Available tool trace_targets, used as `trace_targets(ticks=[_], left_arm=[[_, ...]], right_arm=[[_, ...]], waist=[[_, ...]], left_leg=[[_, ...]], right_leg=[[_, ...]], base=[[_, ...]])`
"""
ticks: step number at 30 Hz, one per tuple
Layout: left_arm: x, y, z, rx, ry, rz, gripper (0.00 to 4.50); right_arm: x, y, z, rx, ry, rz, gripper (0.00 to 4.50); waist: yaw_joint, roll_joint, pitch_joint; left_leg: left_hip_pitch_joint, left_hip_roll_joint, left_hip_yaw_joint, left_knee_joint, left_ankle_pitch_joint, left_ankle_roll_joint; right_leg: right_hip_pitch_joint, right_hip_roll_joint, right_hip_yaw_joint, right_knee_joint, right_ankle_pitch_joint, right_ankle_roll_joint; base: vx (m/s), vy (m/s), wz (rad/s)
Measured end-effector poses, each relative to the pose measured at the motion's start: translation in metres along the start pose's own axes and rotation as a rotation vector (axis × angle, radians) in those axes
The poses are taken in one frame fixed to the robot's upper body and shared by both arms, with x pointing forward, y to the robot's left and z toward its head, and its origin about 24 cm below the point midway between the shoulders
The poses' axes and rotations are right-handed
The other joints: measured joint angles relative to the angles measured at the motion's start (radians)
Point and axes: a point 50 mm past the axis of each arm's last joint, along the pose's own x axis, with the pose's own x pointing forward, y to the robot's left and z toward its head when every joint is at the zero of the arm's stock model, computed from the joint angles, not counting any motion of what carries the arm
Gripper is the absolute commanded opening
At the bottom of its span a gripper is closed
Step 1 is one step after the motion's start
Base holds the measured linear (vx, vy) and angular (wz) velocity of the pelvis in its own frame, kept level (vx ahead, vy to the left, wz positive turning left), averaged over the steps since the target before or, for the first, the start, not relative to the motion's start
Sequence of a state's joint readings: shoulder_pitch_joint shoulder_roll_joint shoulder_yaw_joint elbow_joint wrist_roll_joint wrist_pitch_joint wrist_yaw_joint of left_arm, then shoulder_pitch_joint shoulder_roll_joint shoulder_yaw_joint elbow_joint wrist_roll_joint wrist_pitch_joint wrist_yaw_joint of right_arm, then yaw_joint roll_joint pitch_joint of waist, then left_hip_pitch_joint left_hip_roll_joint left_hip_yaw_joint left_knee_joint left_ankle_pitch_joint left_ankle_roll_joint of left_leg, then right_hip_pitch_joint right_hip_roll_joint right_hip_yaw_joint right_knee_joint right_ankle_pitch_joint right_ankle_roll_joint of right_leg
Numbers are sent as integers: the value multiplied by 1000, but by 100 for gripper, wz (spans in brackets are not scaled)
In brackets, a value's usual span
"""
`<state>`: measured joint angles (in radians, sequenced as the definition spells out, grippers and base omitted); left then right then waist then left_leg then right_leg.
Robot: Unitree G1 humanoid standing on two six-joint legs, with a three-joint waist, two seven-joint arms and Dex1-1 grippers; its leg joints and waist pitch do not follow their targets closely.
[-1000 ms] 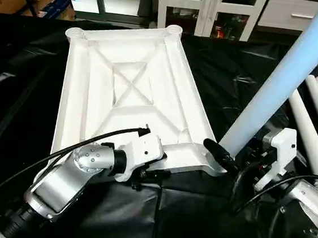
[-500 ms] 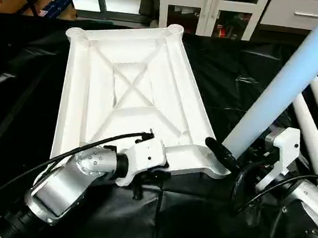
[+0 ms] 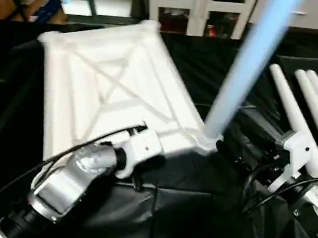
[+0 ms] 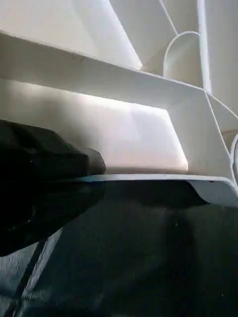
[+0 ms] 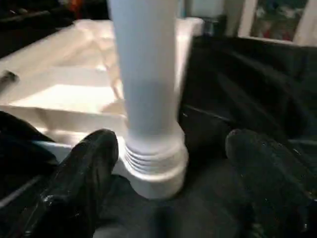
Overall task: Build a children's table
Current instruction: Rotate leg to tighten
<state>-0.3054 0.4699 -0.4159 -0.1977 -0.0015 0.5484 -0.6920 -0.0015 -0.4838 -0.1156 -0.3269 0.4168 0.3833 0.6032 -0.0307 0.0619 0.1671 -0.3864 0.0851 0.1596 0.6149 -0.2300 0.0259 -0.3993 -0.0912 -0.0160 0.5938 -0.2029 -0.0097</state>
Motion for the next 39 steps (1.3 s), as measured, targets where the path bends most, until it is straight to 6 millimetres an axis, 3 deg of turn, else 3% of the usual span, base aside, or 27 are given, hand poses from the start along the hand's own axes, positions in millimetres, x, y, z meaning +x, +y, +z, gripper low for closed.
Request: trace_targets(ticks=[9, 15, 18, 20, 23, 26, 30, 39], left_arm=[[0, -8, 1, 17, -22, -47, 3], [1, -8, 4, 24, -34, -59, 3], [2, -8, 5, 32, -41, -65, 3], [2, -8, 5, 32, -50, -67, 58], [1, -8, 7, 20, -75, -83, 61], [4, -9, 12, 6, -105, -90, 95], [10, -10, 16, 19, -119, -112, 95], [26, -8, 24, 50, -146, -107, 95]], right_arm=[[26, -3, -3, 12, -11, 79, 390], [41, -12, 2, -2, -6, 169, 390], [41, -14, 0, -4, -3, 183, 390], [41, -14, -1, -5, 7, 205, 390], [41, -13, 0, -12, 10, 235, 390], [41, -13, 0, -14, 12, 251, 390], [41, -12, 0, -14, 12, 257, 390], [41, -12, 1, -18, 10, 262, 390]], waist=[[11, 8, -5], [14, 8, -5], [14, 7, -5], [15, 5, -5], [19, 1, -4], [28, -1, -4], [40, -1, -4], [45, -1, -4]], left_leg=[[1, 0, 1, -6, 4, 5], [1, 1, 1, -6, 5, 7], [1, 1, 1, -6, 5, 7], [0, 1, 1, -6, 6, 7], [0, 1, 1, -6, 6, 8], [-3, 0, 2, -4, 5, 9], [-7, 0, 3, 1, 4, 11], [-8, 0, 8, 3, 7, 18]], right_leg=[[-3, 0, 0, 1, 7, -9], [-3, 0, -1, 1, 7, -9], [-2, 0, -1, 1, 7, -9], [-3, 0, -1, 1, 7, -9], [-3, 0, -1, 1, 7, -9], [-4, -1, -1, 1, 7, -9], [-6, -2, -1, 1, 8, -10], [-5, -5, 0, 1, 11, -16]], base=[[0, 0, 0], [0, 0, 0], [0, 0, 0], [0, 0, 0], [0, 0, 0], [0, 0, 0], [0, 0, 0], [0, 0, 0]])
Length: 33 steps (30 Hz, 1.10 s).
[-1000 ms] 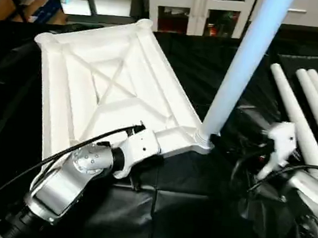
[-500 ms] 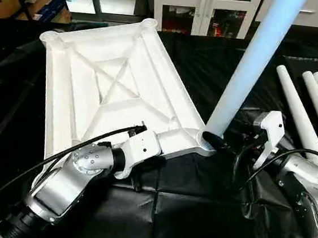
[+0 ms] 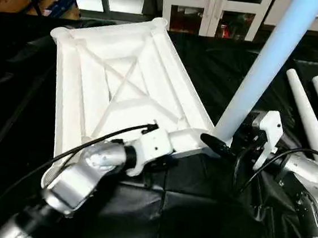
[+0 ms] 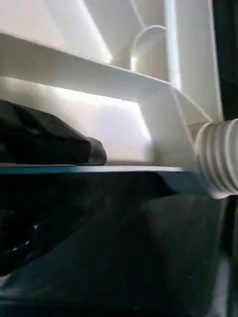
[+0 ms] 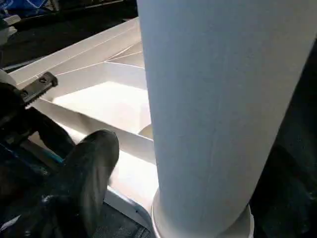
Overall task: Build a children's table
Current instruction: Rotate leg to tighten
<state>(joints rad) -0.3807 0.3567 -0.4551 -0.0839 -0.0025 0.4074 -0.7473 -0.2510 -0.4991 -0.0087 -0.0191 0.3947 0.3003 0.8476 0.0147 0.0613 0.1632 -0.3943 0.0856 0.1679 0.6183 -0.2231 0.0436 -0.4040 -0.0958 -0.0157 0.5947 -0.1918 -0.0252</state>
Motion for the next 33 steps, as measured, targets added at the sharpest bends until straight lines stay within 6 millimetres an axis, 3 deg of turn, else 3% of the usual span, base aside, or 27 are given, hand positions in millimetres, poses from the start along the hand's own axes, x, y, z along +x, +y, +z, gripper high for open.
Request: trace_targets(ticks=[11, 13, 23, 32, 33], left_arm=[[8, 1, 2, 26, -3, -6, 95], [7, 1, 0, 26, 9, -10, 59], [0, 8, -5, 15, 60, -1, 5], [-1, 8, -4, 18, 78, -35, 5], [-1, 8, -4, 18, 78, -36, 0]], right_arm=[[-1, 0, 0, 1, 0, -2, 390], [-1, 0, 0, 0, 0, 0, 390], [-1, 1, 1, -8, -6, 11, 390], [-6, -3, 4, -18, -5, -1, 390], [-7, -3, 4, -18, -4, 4, 361]], waist=[[0, 0, 0], [-1, 0, 0], [-9, 0, 0], [-11, 1, 0], [-11, 1, 0]], left_leg=[[0, 0, 1, 0, 0, 1], [0, 0, 1, 0, 0, 1], [3, 1, 1, 0, 1, 0], [3, 1, 1, -2, 1, 0], [3, 1, 1, -2, 1, 0]], right_leg=[[0, 0, 0, 0, 0, -1], [0, 0, 0, 0, 0, -1], [2, 0, 0, 0, 1, -2], [2, 0, 0, -1, 1, -2], [2, 0, 0, -1, 1, -2]], base=[[0, 0, 0], [0, 0, 0], [0, 0, 0], [0, 0, 0], [0, 0, 0]])
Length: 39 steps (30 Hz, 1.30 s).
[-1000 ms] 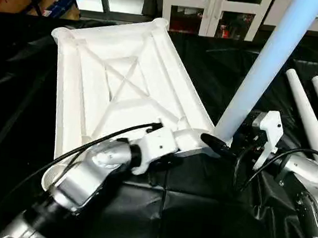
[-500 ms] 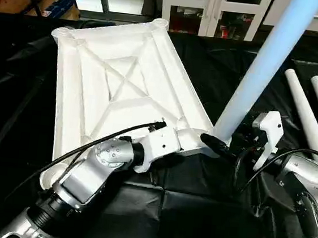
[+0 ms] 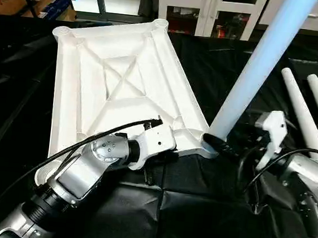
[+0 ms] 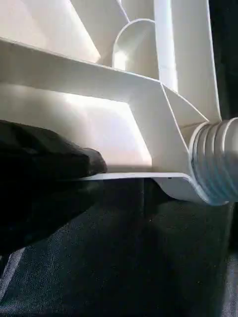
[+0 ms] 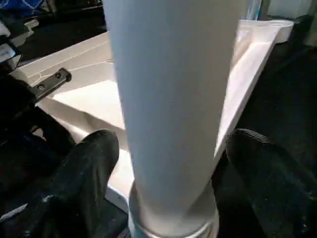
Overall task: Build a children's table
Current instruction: Rotate leg to tighten
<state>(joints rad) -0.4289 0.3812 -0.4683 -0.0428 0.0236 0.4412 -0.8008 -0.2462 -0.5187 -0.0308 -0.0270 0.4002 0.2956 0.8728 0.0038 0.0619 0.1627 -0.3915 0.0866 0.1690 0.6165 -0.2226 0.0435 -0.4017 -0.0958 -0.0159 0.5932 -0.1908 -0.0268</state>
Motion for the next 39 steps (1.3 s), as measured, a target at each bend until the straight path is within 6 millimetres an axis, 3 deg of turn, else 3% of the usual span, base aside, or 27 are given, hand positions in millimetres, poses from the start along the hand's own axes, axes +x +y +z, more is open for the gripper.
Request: trace_targets(ticks=[5, 20, 31, 35, 37, 39], left_arm=[[0, 0, 0, -1, 2, -1, 0], [-3, -1, -1, 2, 9, -17, 0], [-7, -3, -3, -23, 22, -5, 0], [-1, 0, 0, -102, 9, 74, 0], [9, 5, 6, -202, -9, 167, 0], [17, 9, 10, -268, -5, 233, 0]], right_arm=[[-1, 0, -1, 18, 1, 20, 337], [-2, -2, -6, 49, 29, 54, 201], [4, 0, -9, 43, 34, 58, 191], [17, 0, -13, 55, 9, -55, 191], [35, -1, -17, 112, -31, -218, 190], [51, -1, -16, 143, -53, -348, 189]], waist=[[0, 0, 0], [-1, 0, 0], [-12, -7, -2], [-25, -14, -4], [-35, -22, -3], [-40, -22, -4]], left_leg=[[0, 0, 0, 0, 0, 0], [1, 0, 0, -5, 0, 0], [3, 0, 1, -8, 0, 0], [6, 0, 2, -8, 2, -3], [7, 0, 2, -8, 1, -11], [6, 0, 2, -9, 1, -12]], right_leg=[[0, 0, 0, 0, 0, 0], [0, 0, 0, -3, 0, 0], [0, 1, 0, -3, -1, -1], [2, 1, 1, -3, -1, -1], [2, 1, 1, -5, -1, 0], [0, 1, 1, -12, -3, 3]], base=[[0, 0, 0], [0, 0, 0], [0, 0, 0], [0, 0, 0], [0, 0, 0], [0, 0, 0]])
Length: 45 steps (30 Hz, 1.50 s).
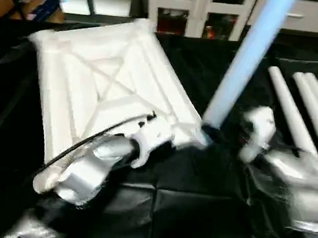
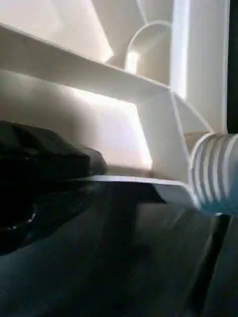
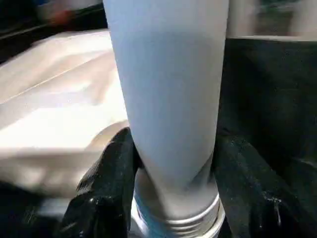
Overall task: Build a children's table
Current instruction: Rotate leg to tighten
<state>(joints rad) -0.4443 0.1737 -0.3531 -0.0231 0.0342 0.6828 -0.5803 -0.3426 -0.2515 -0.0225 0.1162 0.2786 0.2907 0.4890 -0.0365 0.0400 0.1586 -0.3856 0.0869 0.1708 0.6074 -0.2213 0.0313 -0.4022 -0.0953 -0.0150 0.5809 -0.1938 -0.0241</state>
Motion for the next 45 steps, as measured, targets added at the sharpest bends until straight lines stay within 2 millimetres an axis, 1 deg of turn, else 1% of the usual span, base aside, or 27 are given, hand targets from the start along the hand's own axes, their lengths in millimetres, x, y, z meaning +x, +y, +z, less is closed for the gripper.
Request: trace_targets(ticks=[1, 2, 3, 4, 6, 9, 12, 16, 17, 18, 19, 20, 22, 25, 26, 28, 29, 30, 32, 35, 36, 37, 38, 40, 45], left_arm=[[3, -3, 2, -20, -7, 9, 0], [6, -3, 3, -48, -9, 33, 0], [10, -2, 6, -80, -6, 64, 0], [14, -1, 8, -107, -7, 86, 0], [21, -1, 13, -150, -12, 126, 0], [25, -3, 17, -186, -17, 151, 0], [24, 1, 18, -182, -19, 167, 0], [20, 4, 17, -144, -25, 167, 0], [17, 6, 15, -118, -22, 160, 0], [11, 8, 11, -79, -29, 140, 0], [3, 8, 7, -35, -39, 102, 0], [0, 9, 5, -10, -42, 79, 0], [-11, 12, -2, 48, -39, 24, 0], [-25, 6, -10, 143, -46, -89, 0], [-27, 5, -11, 150, -52, -109, 0], [-30, 5, -14, 162, -45, -139, 0], [-32, 4, -14, 174, -45, -154, 0], [-35, 4, -16, 186, -44, -171, 0], [-36, 2, -17, 196, -46, -191, 0], [-38, 3, -18, 207, -44, -200, 0], [-39, 3, -19, 210, -45, -204, 0], [-39, 3, -20, 210, -43, -206, 0], [-39, 3, -20, 210, -43, -207, 0], [-39, 3, -20, 209, -44, -208, 0], [-39, 2, -20, 210, -45, -219, 0]], right_arm=[[1, 0, 0, 3, -2, -21, 189], [7, 4, -2, 30, -11, -57, 189], [15, 8, -2, 59, -29, -130, 189], [24, 14, -2, 87, -44, -175, 189], [38, 19, 0, 105, -60, -281, 189], [48, 25, 2, 105, -72, -348, 189], [56, 28, 3, 100, -87, -342, 189], [55, 27, 6, 72, -109, -271, 189], [51, 24, 6, 56, -112, -242, 189], [44, 20, 6, 28, -111, -190, 224], [35, 17, 5, 6, -110, -122, 245], [32, 17, 5, -3, -107, -81, 259], [24, 15, 5, -8, -86, 1, 259], [-2, 7, 9, -71, -31, 178, 288], [-4, 7, 10, -75, -27, 207, 299], [-9, 8, 17, -90, -35, 268, 308], [-15, 6, 21, -113, -28, 300, 319], [-25, 0, 25, -152, -7, 335, 335], [-32, -3, 27, -159, 11, 374, 340], [-41, -7, 29, -147, 34, 405, 340], [-44, -8, 27, -132, 47, 418, 325], [-45, -8, 26, -121, 56, 427, 325], [-46, -7, 25, -111, 64, 433, 308], [-46, -7, 23, -94, 71, 444, 297], [-46, -5, 21, -85, 83, 459, 252]], waist=[[1, 0, -1], [0, -2, -2], [-2, -5, -2], [-5, -5, -2], [-12, -5, -2], [-12, -5, -2], [-15, -7, -3], [-10, -7, -3], [-7, -7, -3], [-2, -7, -3], [6, -7, -2], [12, -7, -2], [18, -6, -2], [40, -3, 0], [42, -3, 0], [46, -2, 0], [49, -2, 0], [55, -3, 0], [58, -4, 0], [60, -4, 0], [61, -4, 0], [62, -4, 0], [63, -4, 0], [64, -4, 0], [67, -4, -1]], left_leg=[[0, 0, 0, -2, 0, 0], [1, 0, 0, -3, 0, 0], [0, 0, 0, -3, 1, -1], [0, 0, 0, -3, 1, -2], [-1, 0, 0, -3, 1, -2], [-1, 0, 0, -5, 1, -2], [-1, 0, 1, -5, 1, -1], [-1, 1, 1, -9, 4, 4], [-1, 2, 1, -10, 4, 4], [-2, 2, 1, -12, 4, 4], [-2, 4, 1, -12, 4, 4], [-3, 6, 1, -12, 4, 4], [-4, 10, 2, -12, 4, 4], [-7, 13, 5, -12, 4, 4], [-8, 13, 5, -12, 4, 4], [-8, 13, 8, -10, 5, 4], [-8, 14, 10, -10, 5, 4], [-8, 14, 11, -10, 5, 4], [-8, 14, 12, -9, 4, 4], [-8, 14, 14, -8, 4, 4], [-8, 14, 14, -8, 5, 4], [-7, 14, 14, -8, 5, 4], [-7, 14, 14, -8, 5, 4], [-7, 14, 15, -8, 5, 4], [-7, 14, 15, -8, 5, 4]], right_leg=[[1, 0, 0, -4, -1, 2], [1, 0, 0, -5, -1, 2], [0, 1, 1, -5, -1, 2], [-1, 1, 1, -6, -1, 2], [-2, 1, 1, -7, -1, 2], [-2, 1, 1, -7, 1, -2], [-2, 1, 0, -6, 9, -7], [-4, 1, -1, -5, 16, -7], [-4, 2, -1, -5, 15, -7], [-5, 2, -2, -6, 15, -7], [-6, 3, -3, -5, 15, -6], [-7, 4, -4, -5, 15, -6], [-9, 5, -7, -5, 15, -6], [-11, 5, -9, -5, 14, -5], [-11, 5, -9, -5, 14, -5], [-12, 3, -8, -3, 14, -5], [-11, 3, -8, -4, 14, -6], [-11, 2, -7, -4, 14, -6], [-11, 2, -5, -4, 14, -6], [-11, 2, -4, -4, 14, -6], [-11, 2, -3, -4, 14, -6], [-11, 2, -3, -3, 14, -6], [-11, 2, -3, -3, 14, -6], [-11, 2, -3, -2, 14, -6], [-11, 2, -3, -2, 14, -6]], base=[[0, 0, 0], [0, 0, 0], [0, 0, 0], [0, 0, 0], [0, 0, 0], [0, 0, 0], [0, 0, 0], [0, 0, 0], [0, 0, 0], [0, 0, 0], [0, 0, 0], [0, 0, 0], [0, 0, 0], [0, 0, 0], [0, 0, 0], [0, 0, 0], [0, 0, 0], [0, 0, 0], [0, 0, 0], [0, 0, 0], [0, 0, 0], [0, 0, 0], [0, 0, 0], [0, 0, 0], [0, 0, 0]])
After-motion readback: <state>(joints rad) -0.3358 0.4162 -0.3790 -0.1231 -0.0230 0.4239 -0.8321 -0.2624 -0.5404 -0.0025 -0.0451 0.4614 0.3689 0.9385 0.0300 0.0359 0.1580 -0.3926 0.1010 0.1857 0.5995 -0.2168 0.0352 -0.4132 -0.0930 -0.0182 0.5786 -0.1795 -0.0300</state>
